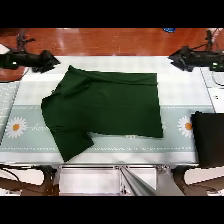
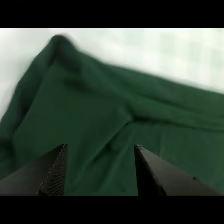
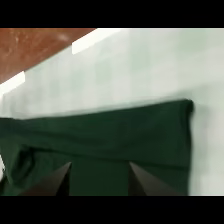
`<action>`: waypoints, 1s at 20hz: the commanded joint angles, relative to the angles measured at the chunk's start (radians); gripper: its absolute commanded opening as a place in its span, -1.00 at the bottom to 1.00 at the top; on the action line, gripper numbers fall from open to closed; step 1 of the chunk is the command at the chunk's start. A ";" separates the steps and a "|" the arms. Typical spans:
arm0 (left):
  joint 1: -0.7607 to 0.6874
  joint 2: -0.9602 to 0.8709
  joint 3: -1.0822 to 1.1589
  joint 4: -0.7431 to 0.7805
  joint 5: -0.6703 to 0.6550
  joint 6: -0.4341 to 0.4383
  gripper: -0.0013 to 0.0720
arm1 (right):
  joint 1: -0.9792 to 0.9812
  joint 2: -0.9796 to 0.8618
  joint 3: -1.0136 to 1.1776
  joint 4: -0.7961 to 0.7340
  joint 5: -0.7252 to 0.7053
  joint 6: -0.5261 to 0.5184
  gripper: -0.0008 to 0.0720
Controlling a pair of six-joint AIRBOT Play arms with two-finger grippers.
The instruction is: Fold the shirts.
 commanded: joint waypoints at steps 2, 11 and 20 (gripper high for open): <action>0.209 0.079 -0.079 0.051 -0.347 -0.087 0.42 | -0.130 0.139 -0.143 -0.352 0.284 0.072 0.14; 0.517 0.471 -0.941 0.100 -0.200 0.095 0.42 | -0.153 0.603 -0.974 -0.039 0.011 -0.101 0.14; 0.515 0.446 -1.020 0.036 -0.078 0.140 0.41 | -0.152 0.605 -0.986 -0.005 0.040 -0.132 0.14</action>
